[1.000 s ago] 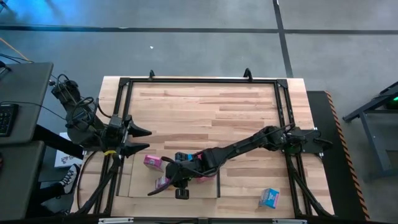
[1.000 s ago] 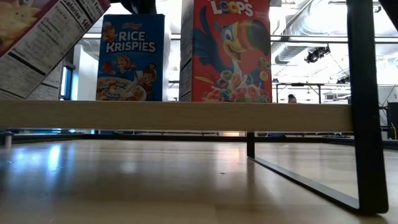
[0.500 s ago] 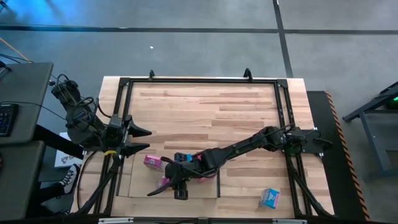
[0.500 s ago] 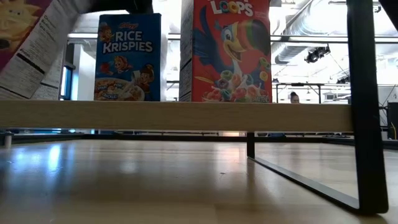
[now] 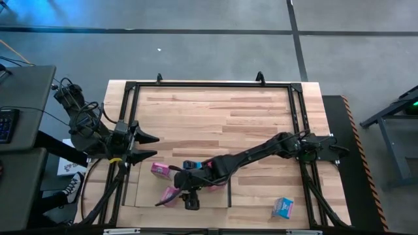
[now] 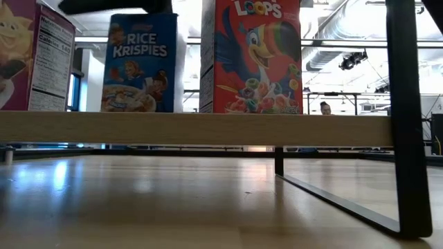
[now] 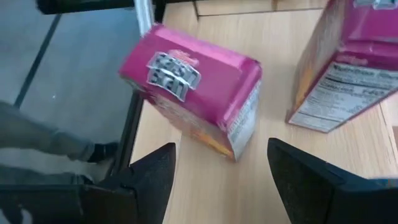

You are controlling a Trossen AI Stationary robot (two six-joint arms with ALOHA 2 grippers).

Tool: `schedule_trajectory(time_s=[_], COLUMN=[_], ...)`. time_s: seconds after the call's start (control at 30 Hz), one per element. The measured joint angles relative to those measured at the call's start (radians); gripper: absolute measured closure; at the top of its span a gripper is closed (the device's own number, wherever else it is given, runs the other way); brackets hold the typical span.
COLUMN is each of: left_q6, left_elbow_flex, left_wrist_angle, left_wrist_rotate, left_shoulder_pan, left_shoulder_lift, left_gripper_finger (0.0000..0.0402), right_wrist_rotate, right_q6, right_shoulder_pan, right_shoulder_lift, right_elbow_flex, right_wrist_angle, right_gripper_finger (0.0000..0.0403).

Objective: Stack cereal on shelf
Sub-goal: Put the purple cereal box on the shelf, then adjust the purple cereal box

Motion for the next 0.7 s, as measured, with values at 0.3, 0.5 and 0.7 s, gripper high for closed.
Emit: schedule_trajectory(time_s=[0.3,0.5,0.7], left_q6=[-0.002,-0.018,-0.018], left_elbow_flex=[0.0,0.0,-0.01], left_wrist_angle=[-0.001,-0.008,-0.01], left_wrist_rotate=[0.002,0.031,0.028], left_shoulder_pan=[-0.001,-0.01,-0.019], left_shoulder_lift=[0.0,0.002,0.003], left_gripper_finger=[0.0161,0.0161,0.0161], right_wrist_rotate=[-0.069,-0.025,0.063], right_q6=[-0.099,-0.096,-0.066], right_shoulder_pan=[0.011,0.044,0.09], right_shoulder_lift=[-0.013,-0.088,-0.114], right_elbow_flex=[0.114,0.099,0.099], right_wrist_angle=[-0.155,-0.254,-0.397], right_gripper_finger=[0.0172,0.0241,0.0375])
